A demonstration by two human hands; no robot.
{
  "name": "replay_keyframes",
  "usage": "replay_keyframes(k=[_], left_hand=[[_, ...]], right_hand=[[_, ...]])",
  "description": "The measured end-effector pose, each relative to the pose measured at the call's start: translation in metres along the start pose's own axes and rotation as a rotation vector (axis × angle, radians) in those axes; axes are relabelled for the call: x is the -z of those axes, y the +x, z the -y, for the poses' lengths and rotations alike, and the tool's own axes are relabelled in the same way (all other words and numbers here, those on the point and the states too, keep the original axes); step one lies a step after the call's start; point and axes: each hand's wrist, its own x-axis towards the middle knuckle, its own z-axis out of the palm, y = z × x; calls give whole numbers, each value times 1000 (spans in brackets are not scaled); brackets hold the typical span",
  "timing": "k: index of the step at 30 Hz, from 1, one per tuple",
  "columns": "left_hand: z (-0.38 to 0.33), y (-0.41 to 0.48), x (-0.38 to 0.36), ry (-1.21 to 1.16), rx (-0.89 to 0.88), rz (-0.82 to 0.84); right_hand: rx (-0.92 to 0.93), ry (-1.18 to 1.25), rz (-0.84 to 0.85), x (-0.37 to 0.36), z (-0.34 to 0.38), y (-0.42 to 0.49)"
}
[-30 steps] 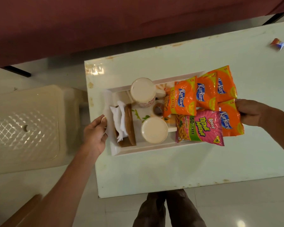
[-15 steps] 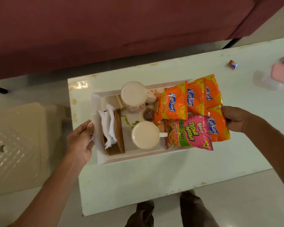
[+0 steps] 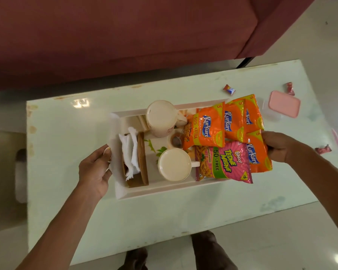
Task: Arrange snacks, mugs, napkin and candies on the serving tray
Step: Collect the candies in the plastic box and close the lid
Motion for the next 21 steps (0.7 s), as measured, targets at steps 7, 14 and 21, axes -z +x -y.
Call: replay_keyframes(k=[7,14,21], left_hand=[[27,-7,-41,24,27,-43],[42,0,-53,49,43,-69],[53,5,-54,45,48,-95]], right_hand=[[-28,1,31,39,0,26],[-36,-5,49,45,-7,45],[-35,12,78,45,-12,52]])
